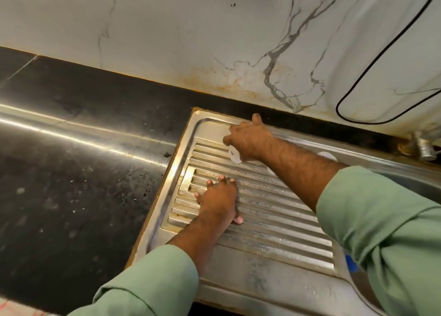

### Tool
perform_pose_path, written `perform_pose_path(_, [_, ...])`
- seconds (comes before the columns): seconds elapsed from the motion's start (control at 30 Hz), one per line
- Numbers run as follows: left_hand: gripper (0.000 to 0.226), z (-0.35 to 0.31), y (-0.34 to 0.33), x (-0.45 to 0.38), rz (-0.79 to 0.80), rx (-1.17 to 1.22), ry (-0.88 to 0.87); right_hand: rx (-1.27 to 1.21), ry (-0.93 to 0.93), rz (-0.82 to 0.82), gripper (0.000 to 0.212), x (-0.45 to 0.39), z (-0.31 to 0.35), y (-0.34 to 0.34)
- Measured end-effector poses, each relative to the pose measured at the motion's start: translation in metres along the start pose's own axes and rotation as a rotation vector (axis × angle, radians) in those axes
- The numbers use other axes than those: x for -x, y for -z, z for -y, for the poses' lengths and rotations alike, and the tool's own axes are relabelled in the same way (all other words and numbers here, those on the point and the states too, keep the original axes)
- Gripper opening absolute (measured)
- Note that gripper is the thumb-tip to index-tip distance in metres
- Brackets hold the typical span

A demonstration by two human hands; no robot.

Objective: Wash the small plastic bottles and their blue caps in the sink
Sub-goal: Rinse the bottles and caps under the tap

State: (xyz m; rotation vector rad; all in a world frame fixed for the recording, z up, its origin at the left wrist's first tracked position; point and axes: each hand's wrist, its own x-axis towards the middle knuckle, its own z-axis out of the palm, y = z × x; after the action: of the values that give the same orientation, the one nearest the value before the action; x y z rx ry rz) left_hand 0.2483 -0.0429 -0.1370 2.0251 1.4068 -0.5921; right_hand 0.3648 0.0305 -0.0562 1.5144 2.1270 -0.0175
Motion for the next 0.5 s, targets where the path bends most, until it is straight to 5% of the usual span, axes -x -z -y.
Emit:
perform_pose_path(0.37, [0.106,-0.007,0.006,0.005,-0.001,-0.019,0.033,-0.126,-0.046,0.023,0.095,0.003,-0.007,0.0])
perform_pose_path(0.5, [0.102,-0.013,0.01,0.011,0.0,-0.042,0.069,-0.248,-0.094,-0.157,0.082,0.042,-0.016,0.011])
